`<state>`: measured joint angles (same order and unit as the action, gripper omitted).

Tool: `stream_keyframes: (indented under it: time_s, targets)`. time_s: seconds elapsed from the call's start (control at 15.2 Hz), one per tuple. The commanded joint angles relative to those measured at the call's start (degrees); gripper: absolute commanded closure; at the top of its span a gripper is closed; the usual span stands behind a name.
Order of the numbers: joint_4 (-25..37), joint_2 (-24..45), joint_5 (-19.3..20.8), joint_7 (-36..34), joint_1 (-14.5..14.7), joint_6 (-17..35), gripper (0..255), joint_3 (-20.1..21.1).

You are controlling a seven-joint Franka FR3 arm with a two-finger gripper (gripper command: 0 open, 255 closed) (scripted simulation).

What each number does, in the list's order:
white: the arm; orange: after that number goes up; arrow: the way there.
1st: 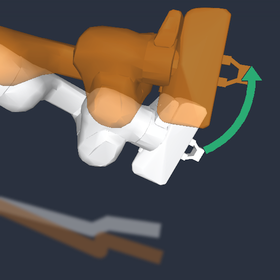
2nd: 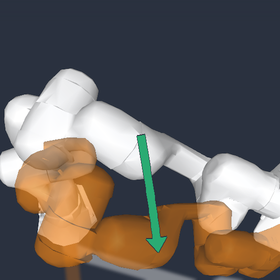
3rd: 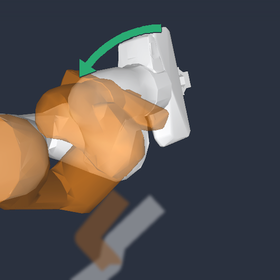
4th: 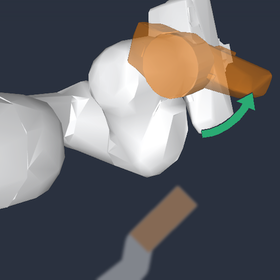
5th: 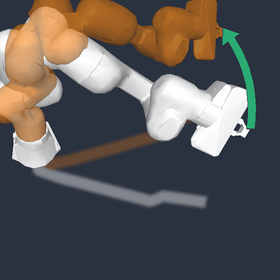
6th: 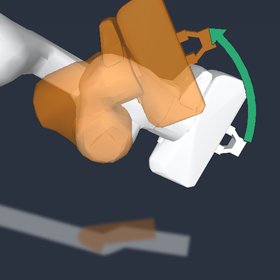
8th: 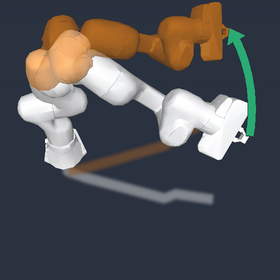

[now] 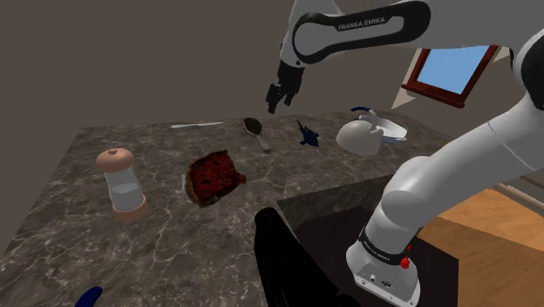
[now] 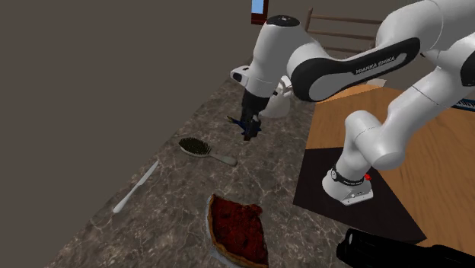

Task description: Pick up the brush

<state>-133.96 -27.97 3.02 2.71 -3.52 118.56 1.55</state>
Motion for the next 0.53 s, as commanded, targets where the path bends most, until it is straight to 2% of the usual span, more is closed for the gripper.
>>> stream_keyframes:
  time_s: [0.0,0.46]
  targets:
    - [0.29,3.69,-0.07,-1.06,-0.69,3.59,0,-0.39]
    - [3.54,17.14,-0.74,-4.57,-2.61,14.13,0,-1.69]
